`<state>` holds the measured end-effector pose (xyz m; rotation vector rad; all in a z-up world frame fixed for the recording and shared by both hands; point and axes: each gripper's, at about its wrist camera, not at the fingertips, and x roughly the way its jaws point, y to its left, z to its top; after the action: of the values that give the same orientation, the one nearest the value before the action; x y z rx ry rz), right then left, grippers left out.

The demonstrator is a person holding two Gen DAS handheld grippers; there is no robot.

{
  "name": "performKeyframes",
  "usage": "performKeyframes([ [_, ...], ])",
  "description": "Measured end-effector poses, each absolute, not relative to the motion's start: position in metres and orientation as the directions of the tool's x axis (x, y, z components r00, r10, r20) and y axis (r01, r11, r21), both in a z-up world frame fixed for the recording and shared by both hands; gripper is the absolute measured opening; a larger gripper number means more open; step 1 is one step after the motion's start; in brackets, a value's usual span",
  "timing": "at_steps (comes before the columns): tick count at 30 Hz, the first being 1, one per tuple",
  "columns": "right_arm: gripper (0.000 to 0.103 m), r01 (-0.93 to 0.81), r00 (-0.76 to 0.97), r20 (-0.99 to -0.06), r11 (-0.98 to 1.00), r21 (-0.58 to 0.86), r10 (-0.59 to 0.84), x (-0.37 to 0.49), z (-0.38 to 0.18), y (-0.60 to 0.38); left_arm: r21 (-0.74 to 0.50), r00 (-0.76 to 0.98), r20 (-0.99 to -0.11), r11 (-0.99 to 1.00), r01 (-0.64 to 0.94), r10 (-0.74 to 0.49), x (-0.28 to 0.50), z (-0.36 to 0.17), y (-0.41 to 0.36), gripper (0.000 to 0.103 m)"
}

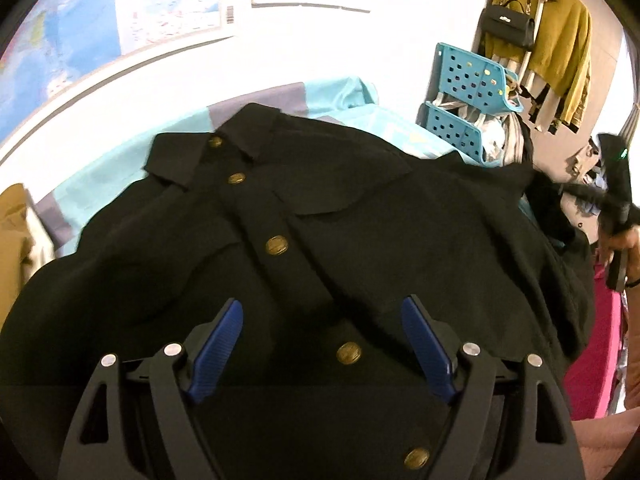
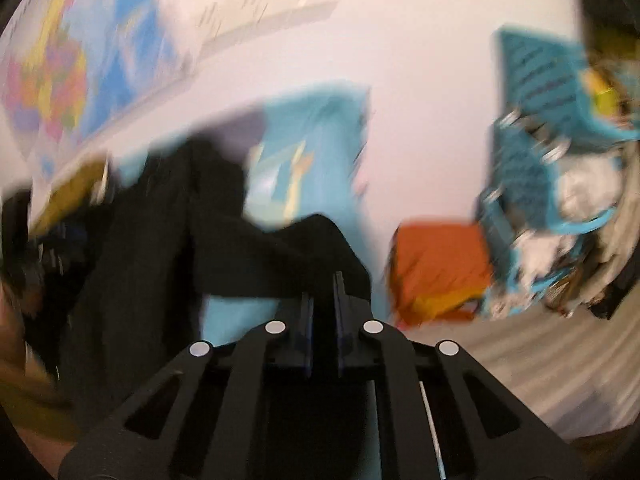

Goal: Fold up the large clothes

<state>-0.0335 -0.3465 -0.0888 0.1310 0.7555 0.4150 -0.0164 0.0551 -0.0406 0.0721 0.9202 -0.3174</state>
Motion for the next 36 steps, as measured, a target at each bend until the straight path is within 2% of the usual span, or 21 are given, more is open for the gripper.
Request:
performKeyframes([
  [1, 0.007, -0.274, 0.716, -0.57, 0.913, 0.301, 0.403, -0.037, -0.07, -0.368, -0.074, 0.562, -0.791, 0.949, 0.305, -0.242, -0.014, -0.041, 0.052, 0.079],
  [3, 0.008, -0.261, 0.751, -0.52, 0.906, 0.334, 0.408, -0.04, -0.055, -0.385, -0.072, 0.555, -0.794, 0.945, 0.32, -0.248, -0.008, -0.041, 0.044, 0.079],
  [8, 0.021, -0.274, 0.684, -0.609, 0.915, 0.295, 0.401, -0.026, -0.077, -0.37, -0.073, 0.497, -0.83, 0.933, 0.353, -0.253, 0.013, -0.058, 0.023, 0.079],
  [9, 0.025, -0.289, 0.652, -0.634, 0.909, 0.3, 0.416, -0.027, -0.087, -0.366, -0.068, 0.49, -0.836, 0.934, 0.352, -0.245, 0.016, -0.061, 0.021, 0.079],
  [11, 0.056, -0.289, 0.615, -0.648, 0.894, 0.343, 0.448, -0.026, -0.1, -0.369, -0.054, 0.48, -0.844, 0.93, 0.364, -0.237, 0.023, -0.064, 0.015, 0.079],
  [13, 0.071, -0.27, 0.598, -0.646, 0.879, 0.394, 0.474, -0.033, -0.114, -0.378, -0.05, 0.484, -0.842, 0.927, 0.371, -0.239, 0.027, -0.062, 0.011, 0.079],
  [14, 0.075, -0.265, 0.588, -0.642, 0.867, 0.423, 0.492, -0.037, -0.119, -0.382, -0.057, 0.481, -0.842, 0.926, 0.374, -0.246, 0.029, -0.06, 0.01, 0.079],
  [18, 0.08, -0.25, 0.56, -0.636, 0.84, 0.481, 0.531, -0.058, -0.132, -0.393, -0.077, 0.476, -0.836, 0.918, 0.388, -0.271, 0.036, -0.055, 0.001, 0.079],
  [19, 0.075, -0.254, 0.545, -0.65, 0.843, 0.474, 0.53, -0.062, -0.137, -0.391, -0.077, 0.475, -0.837, 0.917, 0.391, -0.273, 0.037, -0.056, -0.001, 0.079],
  [20, 0.052, -0.257, 0.538, -0.659, 0.847, 0.466, 0.526, -0.064, -0.139, -0.388, -0.079, 0.475, -0.835, 0.914, 0.398, -0.278, 0.039, -0.057, -0.004, 0.079],
  [21, 0.038, -0.258, 0.533, -0.663, 0.847, 0.464, 0.526, -0.065, -0.14, -0.387, -0.081, 0.472, -0.835, 0.912, 0.403, -0.282, 0.04, -0.058, -0.008, 0.079],
  [22, 0.018, -0.256, 0.53, -0.671, 0.852, 0.457, 0.519, -0.065, -0.138, -0.387, -0.085, 0.468, -0.837, 0.911, 0.403, -0.285, 0.041, -0.059, -0.011, 0.079],
  [23, 0.006, -0.264, 0.538, -0.66, 0.848, 0.458, 0.524, -0.067, -0.134, -0.388, -0.093, 0.465, -0.836, 0.911, 0.403, -0.291, 0.042, -0.059, -0.013, 0.079],
  [25, 0.005, -0.294, 0.56, -0.594, 0.809, 0.509, 0.577, -0.07, -0.116, -0.393, -0.109, 0.467, -0.828, 0.905, 0.411, -0.311, 0.039, -0.056, -0.014, 0.079],
  [28, 0.004, -0.382, 0.595, -0.506, 0.774, 0.505, 0.625, -0.08, -0.072, -0.386, -0.126, 0.49, -0.799, 0.894, 0.429, -0.348, 0.029, -0.045, -0.009, 0.079],
  [34, 0.004, -0.614, 0.586, -0.349, 0.682, 0.397, 0.731, -0.09, 0.03, -0.336, -0.198, 0.528, -0.723, 0.865, 0.461, -0.447, 0.004, -0.016, 0.013, 0.079],
  [36, 0.004, -0.694, 0.53, -0.339, 0.627, 0.353, 0.777, -0.088, 0.051, -0.298, -0.236, 0.536, -0.691, 0.852, 0.467, -0.485, -0.003, -0.007, 0.024, 0.079],
])
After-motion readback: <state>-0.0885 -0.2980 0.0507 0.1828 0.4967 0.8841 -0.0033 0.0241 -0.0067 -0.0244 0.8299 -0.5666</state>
